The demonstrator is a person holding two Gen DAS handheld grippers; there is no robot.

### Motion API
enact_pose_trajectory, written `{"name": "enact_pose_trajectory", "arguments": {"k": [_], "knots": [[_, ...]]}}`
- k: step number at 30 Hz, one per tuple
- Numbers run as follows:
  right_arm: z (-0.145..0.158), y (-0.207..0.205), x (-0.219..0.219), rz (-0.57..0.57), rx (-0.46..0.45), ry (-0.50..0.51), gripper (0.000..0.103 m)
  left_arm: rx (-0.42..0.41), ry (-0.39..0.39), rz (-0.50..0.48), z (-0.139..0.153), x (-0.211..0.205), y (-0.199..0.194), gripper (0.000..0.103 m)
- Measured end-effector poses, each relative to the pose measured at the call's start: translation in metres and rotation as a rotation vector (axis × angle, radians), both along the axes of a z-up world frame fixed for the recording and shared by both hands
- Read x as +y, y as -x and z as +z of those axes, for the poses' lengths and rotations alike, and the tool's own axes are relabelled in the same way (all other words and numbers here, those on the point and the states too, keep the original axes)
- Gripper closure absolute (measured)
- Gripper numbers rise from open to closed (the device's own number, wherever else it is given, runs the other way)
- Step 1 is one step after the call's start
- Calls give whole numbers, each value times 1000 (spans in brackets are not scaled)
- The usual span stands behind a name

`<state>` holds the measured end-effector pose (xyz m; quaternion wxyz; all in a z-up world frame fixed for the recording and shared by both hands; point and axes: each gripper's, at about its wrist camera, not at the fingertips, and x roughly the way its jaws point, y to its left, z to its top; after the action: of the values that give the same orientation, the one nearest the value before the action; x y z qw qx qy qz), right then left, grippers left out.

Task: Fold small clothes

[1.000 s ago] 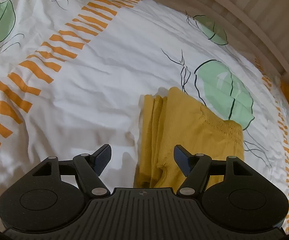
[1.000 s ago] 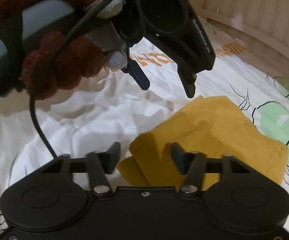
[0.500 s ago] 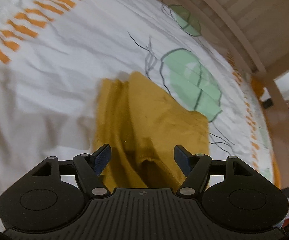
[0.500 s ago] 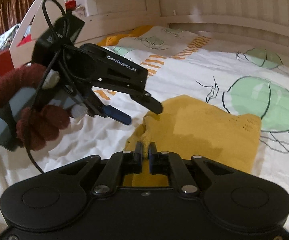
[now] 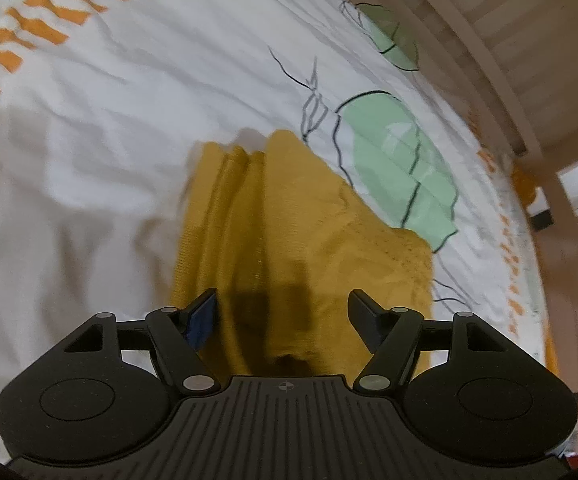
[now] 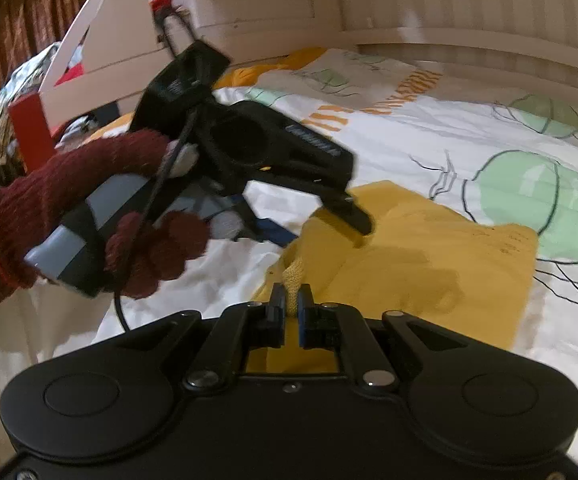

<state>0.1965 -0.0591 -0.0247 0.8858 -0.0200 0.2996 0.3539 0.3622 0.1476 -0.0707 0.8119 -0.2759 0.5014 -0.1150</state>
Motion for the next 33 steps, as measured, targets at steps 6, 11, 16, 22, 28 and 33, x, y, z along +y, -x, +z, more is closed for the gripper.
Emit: {"name": "enact_pose_trajectory", "arguments": {"k": [6, 11, 16, 22, 28, 33], "knots": [[-1, 1, 16, 57, -17, 47, 92, -86, 128, 42, -3, 9, 8, 93], [16, 8, 18, 85, -42, 75, 92, -163, 63, 37, 17, 12, 30, 93], [11, 18, 33, 161, -20, 155, 89, -73, 43, 43, -7, 22, 37, 91], [-19, 15, 32, 187, 110, 150, 64, -70, 38, 68, -16, 34, 32, 83], [-7, 12, -15, 62, 140, -2, 47, -147, -122, 74, 3, 31, 37, 77], [-12, -5, -47, -112, 192, -93, 45, -138, -92, 53, 7, 34, 56, 66]]}}
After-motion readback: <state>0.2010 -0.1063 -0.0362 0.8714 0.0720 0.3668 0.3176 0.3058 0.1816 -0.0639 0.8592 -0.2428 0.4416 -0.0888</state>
